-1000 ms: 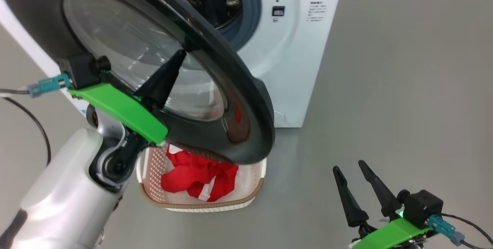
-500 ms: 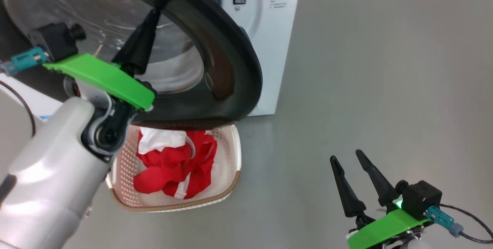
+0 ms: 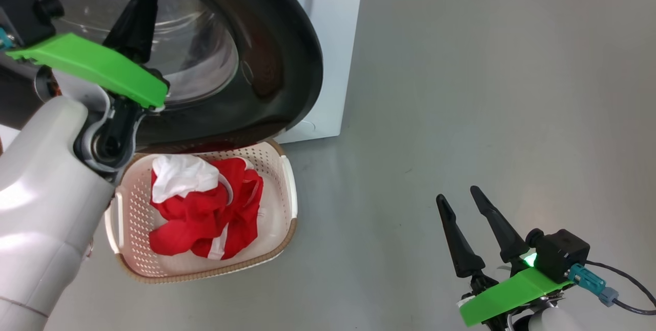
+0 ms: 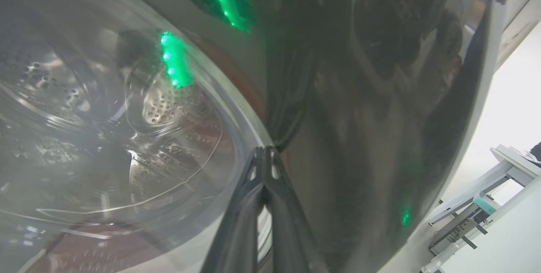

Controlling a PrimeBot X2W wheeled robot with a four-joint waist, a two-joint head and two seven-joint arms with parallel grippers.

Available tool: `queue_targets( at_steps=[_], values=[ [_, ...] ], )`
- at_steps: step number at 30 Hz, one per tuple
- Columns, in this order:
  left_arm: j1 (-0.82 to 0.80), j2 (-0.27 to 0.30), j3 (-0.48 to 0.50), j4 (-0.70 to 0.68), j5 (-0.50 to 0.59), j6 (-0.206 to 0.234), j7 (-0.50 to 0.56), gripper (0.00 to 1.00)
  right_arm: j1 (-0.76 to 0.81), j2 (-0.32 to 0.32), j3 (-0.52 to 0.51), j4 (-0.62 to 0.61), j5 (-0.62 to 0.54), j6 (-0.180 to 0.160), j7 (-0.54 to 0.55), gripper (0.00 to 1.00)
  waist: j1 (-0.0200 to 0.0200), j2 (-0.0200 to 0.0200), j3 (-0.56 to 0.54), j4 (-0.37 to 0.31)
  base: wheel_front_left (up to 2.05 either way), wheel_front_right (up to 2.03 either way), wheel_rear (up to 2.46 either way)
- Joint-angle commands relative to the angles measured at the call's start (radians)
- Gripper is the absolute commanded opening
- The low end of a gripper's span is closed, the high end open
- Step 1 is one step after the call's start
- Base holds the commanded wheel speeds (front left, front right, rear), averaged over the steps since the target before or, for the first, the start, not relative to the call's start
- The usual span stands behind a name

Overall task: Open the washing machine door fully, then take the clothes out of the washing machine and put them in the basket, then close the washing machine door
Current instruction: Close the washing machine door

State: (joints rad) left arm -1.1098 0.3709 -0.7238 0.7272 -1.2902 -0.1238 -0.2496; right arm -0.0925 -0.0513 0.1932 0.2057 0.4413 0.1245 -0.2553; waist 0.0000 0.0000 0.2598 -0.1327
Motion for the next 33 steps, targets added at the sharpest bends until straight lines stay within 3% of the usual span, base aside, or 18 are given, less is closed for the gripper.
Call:
queue_targets(
  at_steps=[1,14,21,24,27,28,32,33],
  values=[
    [-0.046,0.045,0.031,-0.009,-0.013,-0.007,-0.011,0.00,-0.028,0.001,0.021,-0.028,0.009,0.006,-0.006,1.00,0.0000,0.0000,0.003,-0.005,0.00,0.00,0.00],
    [0.052,0.025,0.049,-0.065,0.046,-0.007,-0.012,0.00,-0.016,0.001,0.003,-0.022,0.000,0.006,-0.006,1.00,0.0000,0.0000,-0.030,0.043,0.00,0.00,0.00],
    [0.196,-0.004,0.159,-0.101,0.103,-0.007,-0.012,0.00,0.001,0.001,-0.013,-0.021,-0.010,0.006,-0.006,1.00,0.0000,0.0000,-0.060,0.070,0.00,0.00,0.00],
    [0.275,-0.010,0.204,-0.108,0.163,-0.007,-0.012,0.20,0.012,0.001,-0.020,-0.021,-0.014,0.006,-0.006,1.00,0.0000,0.0000,-0.074,0.081,0.00,0.00,0.00],
    [0.359,-0.025,0.252,-0.116,0.195,-0.007,-0.012,0.35,0.024,0.001,-0.028,-0.021,-0.017,0.006,-0.006,1.00,0.0000,0.0000,-0.087,0.090,0.00,0.00,0.00],
    [0.359,-0.025,0.252,-0.116,0.195,-0.007,-0.012,0.35,0.024,0.001,-0.028,-0.021,-0.017,0.006,-0.006,1.00,0.0000,0.0000,-0.087,0.090,0.00,0.00,0.00],
    [0.454,-0.035,0.317,-0.128,0.237,-0.007,-0.012,0.50,0.039,0.001,-0.039,-0.021,-0.024,0.006,-0.006,1.00,0.0000,0.0000,-0.101,0.100,0.00,0.00,0.00],
    [0.477,-0.037,0.336,-0.134,0.251,-0.007,-0.012,0.62,0.043,0.001,-0.042,-0.021,-0.025,0.006,-0.006,1.00,0.0000,0.0000,-0.107,0.103,0.00,0.00,0.00]
  ],
)
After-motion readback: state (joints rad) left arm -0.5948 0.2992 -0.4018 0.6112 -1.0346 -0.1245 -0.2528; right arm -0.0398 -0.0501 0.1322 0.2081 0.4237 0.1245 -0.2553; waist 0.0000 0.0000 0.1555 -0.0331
